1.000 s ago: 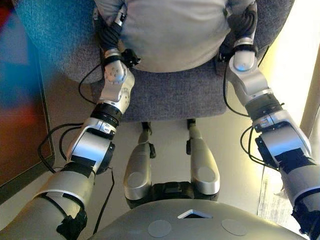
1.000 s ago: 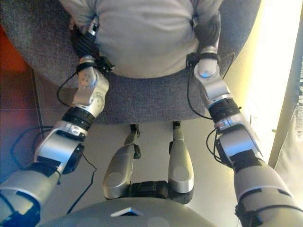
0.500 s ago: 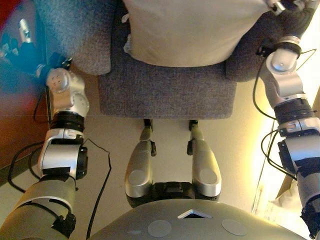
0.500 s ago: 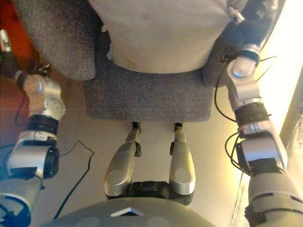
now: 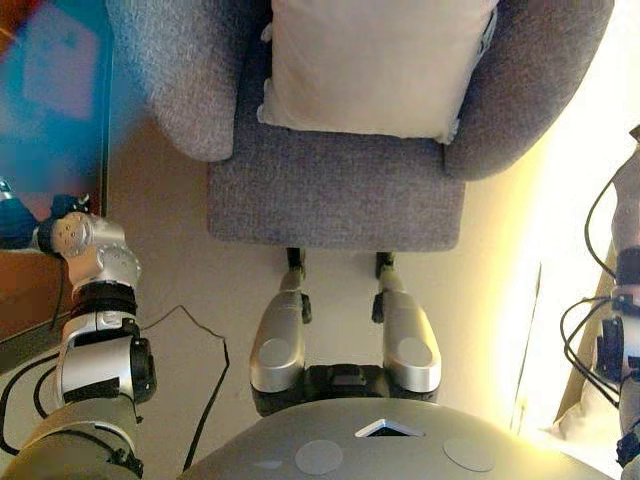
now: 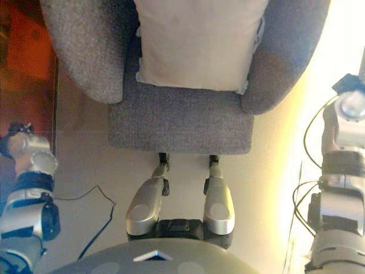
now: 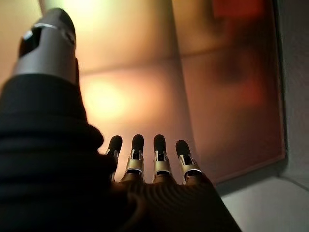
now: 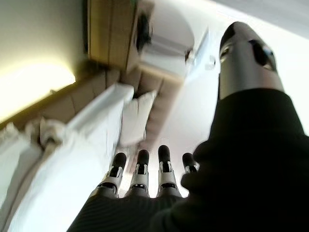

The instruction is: Pick up the cushion and take it to the sofa

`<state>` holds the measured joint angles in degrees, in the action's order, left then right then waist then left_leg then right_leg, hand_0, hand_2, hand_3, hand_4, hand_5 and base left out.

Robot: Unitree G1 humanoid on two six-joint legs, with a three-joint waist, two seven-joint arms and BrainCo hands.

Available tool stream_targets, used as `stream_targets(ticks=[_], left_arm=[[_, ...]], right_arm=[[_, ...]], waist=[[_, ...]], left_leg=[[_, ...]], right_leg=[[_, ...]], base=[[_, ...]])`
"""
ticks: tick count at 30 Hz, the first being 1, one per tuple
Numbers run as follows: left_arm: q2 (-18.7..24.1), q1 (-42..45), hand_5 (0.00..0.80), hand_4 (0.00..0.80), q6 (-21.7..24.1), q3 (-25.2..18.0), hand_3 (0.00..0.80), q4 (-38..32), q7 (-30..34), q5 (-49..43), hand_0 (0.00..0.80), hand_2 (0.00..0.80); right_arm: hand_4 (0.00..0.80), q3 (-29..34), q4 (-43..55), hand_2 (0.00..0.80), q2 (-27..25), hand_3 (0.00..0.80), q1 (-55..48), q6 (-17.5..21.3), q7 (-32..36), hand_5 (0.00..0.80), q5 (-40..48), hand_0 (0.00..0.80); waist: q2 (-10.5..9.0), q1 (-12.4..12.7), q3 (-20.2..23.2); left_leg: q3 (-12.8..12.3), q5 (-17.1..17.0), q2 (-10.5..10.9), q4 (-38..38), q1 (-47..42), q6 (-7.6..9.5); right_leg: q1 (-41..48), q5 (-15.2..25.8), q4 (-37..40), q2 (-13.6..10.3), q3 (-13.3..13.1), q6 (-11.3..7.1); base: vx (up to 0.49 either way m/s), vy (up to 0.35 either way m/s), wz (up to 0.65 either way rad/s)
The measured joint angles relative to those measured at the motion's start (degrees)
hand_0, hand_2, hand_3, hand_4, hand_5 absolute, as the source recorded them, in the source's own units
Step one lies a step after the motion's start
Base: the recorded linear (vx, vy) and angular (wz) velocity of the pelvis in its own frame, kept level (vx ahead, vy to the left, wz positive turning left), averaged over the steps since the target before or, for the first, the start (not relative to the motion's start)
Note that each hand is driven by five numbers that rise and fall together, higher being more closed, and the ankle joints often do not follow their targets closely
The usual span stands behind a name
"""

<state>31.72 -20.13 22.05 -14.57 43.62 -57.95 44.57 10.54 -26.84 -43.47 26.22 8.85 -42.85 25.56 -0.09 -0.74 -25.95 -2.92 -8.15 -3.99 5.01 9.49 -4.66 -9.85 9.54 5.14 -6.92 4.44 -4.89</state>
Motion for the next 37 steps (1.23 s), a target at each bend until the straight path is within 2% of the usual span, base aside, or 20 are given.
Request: stream_targets(ticks=[3, 6, 9, 11, 12, 14, 15, 17, 20, 25, 27, 31, 37], left_arm=[[-2.43, 4.52, 0.0, 0.0, -2.66, -0.39, 0.0, 0.05, 0.06, -0.81, 0.0, 0.0], [-5.62, 9.52, 0.0, 0.0, -6.04, 0.03, 0.0, 1.04, 0.07, -3.28, 0.0, 0.0], [-8.38, 13.91, 0.0, 0.0, -9.64, -0.01, 0.0, 6.45, 0.76, -3.27, 0.0, 0.0], [-10.29, 17.61, 0.0, 0.0, -12.61, 0.09, 0.0, 10.32, 2.97, -3.26, 0.0, 0.0], [-10.9, 19.76, 0.0, 0.0, -14.75, 0.56, 0.0, 12.29, 4.91, -4.29, 0.0, 0.0], [-11.33, 22.49, 0.0, 0.0, -19.63, 1.94, 0.0, 16.63, 10.18, -7.37, 0.0, 0.0], [-11.44, 23.56, 0.0, 0.0, -21.33, 3.37, 0.0, 19.81, 13.34, -8.98, 0.0, 0.0], [-12.34, 24.04, 0.0, 0.0, -24.33, 5.59, 0.0, 24.92, 19.61, -12.41, 0.0, 0.0], [-14.2, 24.61, 0.0, 0.0, -26.47, 10.05, 0.0, 30.09, 27.19, -17.29, 0.0, 0.0], [-16.73, 24.52, 0.0, 0.0, -28.06, 14.54, 0.0, 31.86, 33.58, -19.21, 0.0, 0.0], [-17.52, 24.85, 0.0, 0.0, -29.15, 17.1, 0.0, 31.92, 36.29, -20.61, 0.0, 0.0], [-18.57, 24.52, 0.0, 0.0, -31.68, 19.55, 0.0, 31.88, 40.31, -21.35, 0.0, 0.0], [-19.7, 24.72, 0.0, 0.0, -33.04, 22.43, 0.0, 31.76, 43.03, -21.25, 0.0, 0.0]], right_arm=[[0.0, 3.11, 0.74, 0.0, 1.08, 0.0, -5.54, 0.05, -0.18, 0.0, 0.27, 0.0], [0.0, 4.79, 0.77, 0.0, 4.11, 0.0, -12.87, 0.01, -0.33, 0.0, 0.09, 0.0], [0.0, 5.41, -2.94, 0.0, 8.54, 0.0, -19.43, -0.66, 0.85, 0.0, -0.22, 0.0], [0.0, 4.35, -6.82, 0.0, 12.11, 0.0, -24.71, -3.01, 3.02, 0.0, -0.12, 0.0], [0.0, 3.83, -10.15, 0.0, 14.29, 0.0, -27.92, -3.11, 4.41, 0.0, -0.27, 0.0], [0.0, 1.77, -16.48, 0.0, 17.68, 0.0, -31.01, -6.0, 6.68, 0.0, -0.11, 0.0], [0.0, 0.48, -22.55, 0.0, 19.39, 0.0, -31.71, -5.9, 8.51, 0.0, -0.35, 0.0], [0.0, -2.32, -30.85, 0.0, 22.72, 0.0, -32.25, -8.33, 11.64, 0.0, -0.36, 0.0], [0.0, -6.06, -38.86, 0.0, 26.98, 0.0, -33.12, -10.4, 17.07, 0.0, -0.36, 0.0], [0.0, -9.09, -47.28, 0.0, 30.8, 0.0, -34.1, -13.49, 24.15, 0.0, 0.47, 0.0], [0.0, -11.18, -48.24, 0.0, 31.63, 0.0, -34.26, -14.23, 26.09, 0.0, 0.36, 0.0], [0.0, -14.98, -48.48, 0.0, 32.71, 0.0, -34.38, -15.17, 28.09, 0.0, -3.48, 0.0], [0.0, -18.6, -48.13, 0.0, 32.84, 0.0, -34.23, -15.28, 29.04, 0.0, -8.19, 0.0]], waist=[[-1.55, -0.02, 2.37], [-2.83, -0.05, 6.67], [-3.38, -0.12, 10.05], [-3.49, -0.12, 12.84], [-3.45, -0.25, 14.28], [-3.43, -0.2, 15.64], [-3.26, -0.12, 16.39], [-3.07, -0.03, 17.15], [-2.55, -0.09, 18.57], [-1.9, -0.03, 22.28], [-1.82, -0.02, 22.78], [-1.36, -0.08, 23.15], [-0.15, -0.07, 24.36]], left_leg=[[-0.04, 0.19, -0.45, 0.0, -1.25, -0.23], [-0.09, 0.93, -0.73, 0.0, -2.55, -0.49], [-0.19, 2.18, -0.85, 0.03, -5.68, -0.56], [-0.22, 3.01, -0.87, 0.06, -7.71, -0.64], [-0.29, 3.39, -0.91, 0.07, -8.28, -0.72], [-0.34, 3.76, -0.95, 0.13, -9.95, -0.77], [-0.36, 4.01, -0.97, 0.14, -10.43, -0.78], [-0.45, 4.51, -0.97, 0.27, -12.11, -0.65], [-0.43, 4.81, -0.92, 0.35, -13.48, -0.6], [-0.38, 4.83, -1.06, 0.38, -14.03, -0.59], [-0.36, 4.81, -1.06, 0.38, -14.71, -0.57], [-0.37, 4.71, -1.09, 0.38, -14.97, -0.44], [-0.37, 4.67, -1.14, 0.37, -15.02, -0.38]], right_leg=[[1.25, -0.16, 0.0, 0.47, -0.06, 0.25], [2.51, -0.95, 0.01, 0.72, -0.04, 0.4], [5.68, -2.2, 0.01, 0.76, 0.0, 0.32], [7.75, -3.23, 0.03, 0.78, 0.0, 0.17], [8.3, -3.7, 0.02, 0.78, 0.0, 0.19], [9.95, -4.12, 0.02, 0.89, -0.02, 0.17], [10.45, -4.35, 0.02, 0.85, 0.0, 0.15], [12.13, -4.79, 0.09, 0.87, 0.02, 0.03], [13.59, -5.39, 0.17, 0.78, 0.08, 0.06], [14.24, -5.5, 0.15, 0.83, 0.08, 0.15], [14.76, -5.5, 0.15, 0.82, 0.12, 0.15], [15.05, -5.49, 0.14, 0.83, 0.11, 0.16], [15.15, -5.47, 0.17, 0.89, 0.12, 0.2]], base=[[0.065, -0.029, -0.04], [0.095, 0.002, -0.01], [0.162, 0.002, 0.0], [0.17, -0.016, 0.02], [0.125, -0.011, 0.01], [0.121, -0.001, -0.01], [0.104, 0.003, 0.0], [0.095, 0.005, 0.0], [0.076, 0.012, -0.01], [0.044, 0.015, 0.0], [0.0, 0.0, 0.0], [0.001, 0.008, 0.0], [0.0, 0.0, 0.0]])
